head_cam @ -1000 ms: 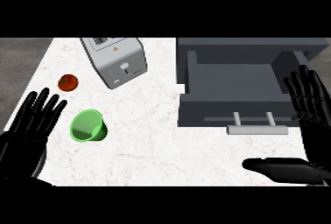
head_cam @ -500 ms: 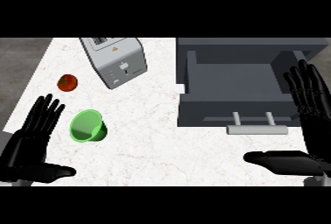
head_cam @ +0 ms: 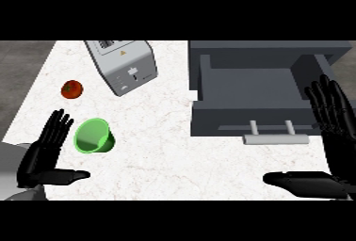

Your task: Pick up the cup, place it into the drawer and close the drawer

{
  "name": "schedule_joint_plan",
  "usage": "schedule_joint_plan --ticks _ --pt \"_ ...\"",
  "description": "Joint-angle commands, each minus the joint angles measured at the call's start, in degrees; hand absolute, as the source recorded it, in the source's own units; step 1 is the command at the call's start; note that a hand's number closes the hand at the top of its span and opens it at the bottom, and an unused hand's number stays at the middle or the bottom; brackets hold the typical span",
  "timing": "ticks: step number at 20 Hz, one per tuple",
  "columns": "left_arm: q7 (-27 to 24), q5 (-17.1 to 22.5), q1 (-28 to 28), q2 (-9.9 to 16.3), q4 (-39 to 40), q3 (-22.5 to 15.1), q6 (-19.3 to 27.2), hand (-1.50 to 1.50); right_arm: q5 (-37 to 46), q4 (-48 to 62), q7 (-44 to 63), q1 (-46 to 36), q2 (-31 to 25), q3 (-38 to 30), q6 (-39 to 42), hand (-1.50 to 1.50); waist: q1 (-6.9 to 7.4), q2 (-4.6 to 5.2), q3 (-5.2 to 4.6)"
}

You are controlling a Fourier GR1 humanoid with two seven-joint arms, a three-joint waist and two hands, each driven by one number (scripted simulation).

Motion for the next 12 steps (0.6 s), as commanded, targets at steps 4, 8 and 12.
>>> schedule_joint_plan --ticks 4,8,12 --pt "-13.0 -4.6 -6.9 1.9 20.3 1.0 0.2 -1.50 0.4 -0.9 2.8 -2.7 -0.1 -0.6 0.3 -1.50 0.04 0.00 0.00" --pt "-21.2 -5.7 -13.5 5.3 36.3 3.5 -1.3 -1.50 1.2 -1.6 1.9 -1.0 1.4 0.8 -0.1 -1.50 -0.30 0.10 -0.05" --pt "-29.3 -7.0 -14.3 7.9 44.1 3.6 -4.6 -1.50 1.9 3.8 -1.1 -4.4 2.0 0.8 -0.2 -1.50 -0.42 0.32 -0.12"
